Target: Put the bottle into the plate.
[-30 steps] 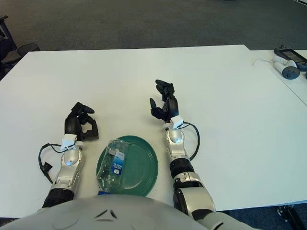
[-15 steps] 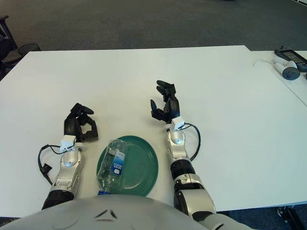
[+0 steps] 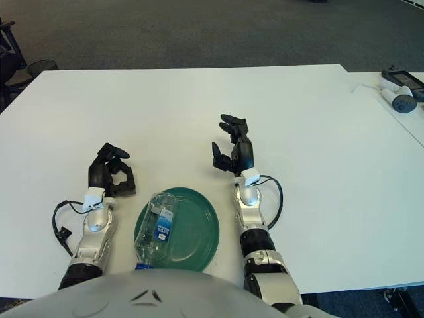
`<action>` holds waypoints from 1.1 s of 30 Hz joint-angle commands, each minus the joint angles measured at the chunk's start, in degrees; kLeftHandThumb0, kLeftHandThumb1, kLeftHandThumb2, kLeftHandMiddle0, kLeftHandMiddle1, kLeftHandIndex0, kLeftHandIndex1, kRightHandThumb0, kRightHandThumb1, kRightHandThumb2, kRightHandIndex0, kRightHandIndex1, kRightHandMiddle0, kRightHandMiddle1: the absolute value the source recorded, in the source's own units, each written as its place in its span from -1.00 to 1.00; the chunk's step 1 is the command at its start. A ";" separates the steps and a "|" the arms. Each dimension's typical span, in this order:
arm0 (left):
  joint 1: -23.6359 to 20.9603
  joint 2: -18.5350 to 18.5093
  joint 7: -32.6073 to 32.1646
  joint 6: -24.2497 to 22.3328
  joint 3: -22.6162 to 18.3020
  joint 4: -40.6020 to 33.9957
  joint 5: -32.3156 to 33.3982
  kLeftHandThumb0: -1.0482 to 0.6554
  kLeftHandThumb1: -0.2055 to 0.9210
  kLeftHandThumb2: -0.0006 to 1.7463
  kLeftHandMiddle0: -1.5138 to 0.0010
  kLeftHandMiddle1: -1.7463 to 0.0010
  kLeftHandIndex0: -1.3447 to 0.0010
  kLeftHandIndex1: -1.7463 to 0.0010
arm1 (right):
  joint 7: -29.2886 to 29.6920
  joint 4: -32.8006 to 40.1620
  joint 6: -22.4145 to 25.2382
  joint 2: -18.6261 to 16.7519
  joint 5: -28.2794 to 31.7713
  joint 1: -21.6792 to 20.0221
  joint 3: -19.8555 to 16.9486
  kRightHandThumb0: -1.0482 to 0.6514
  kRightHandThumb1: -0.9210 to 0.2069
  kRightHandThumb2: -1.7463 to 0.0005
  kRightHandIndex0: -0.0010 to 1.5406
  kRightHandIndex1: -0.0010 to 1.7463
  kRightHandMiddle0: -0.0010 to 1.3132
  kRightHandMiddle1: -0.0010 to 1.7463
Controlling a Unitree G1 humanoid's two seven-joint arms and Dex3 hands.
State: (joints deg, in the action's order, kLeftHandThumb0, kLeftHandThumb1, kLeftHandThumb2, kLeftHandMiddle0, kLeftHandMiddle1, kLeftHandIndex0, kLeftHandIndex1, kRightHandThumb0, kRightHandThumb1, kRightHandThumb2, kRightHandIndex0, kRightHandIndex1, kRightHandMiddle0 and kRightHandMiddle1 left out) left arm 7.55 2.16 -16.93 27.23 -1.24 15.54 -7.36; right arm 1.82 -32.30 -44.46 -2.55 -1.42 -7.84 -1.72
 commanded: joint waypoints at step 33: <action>4.25 -0.51 0.94 -0.65 -0.15 4.77 -0.66 0.23 -0.74 1.00 -0.16 -1.00 -0.02 -1.00 | -0.48 21.49 32.55 0.85 -1.06 19.39 1.05 0.44 -0.50 -0.02 -0.71 0.91 -1.00 0.70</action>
State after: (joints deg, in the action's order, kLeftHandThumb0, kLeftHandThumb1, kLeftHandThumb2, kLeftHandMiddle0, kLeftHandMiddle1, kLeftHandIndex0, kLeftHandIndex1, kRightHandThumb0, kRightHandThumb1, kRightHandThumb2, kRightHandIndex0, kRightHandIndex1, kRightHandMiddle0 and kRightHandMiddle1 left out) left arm 7.87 1.86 -16.18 27.33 -1.23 15.31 -7.30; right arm 0.07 -12.04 -22.60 -1.86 -1.43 7.12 -0.75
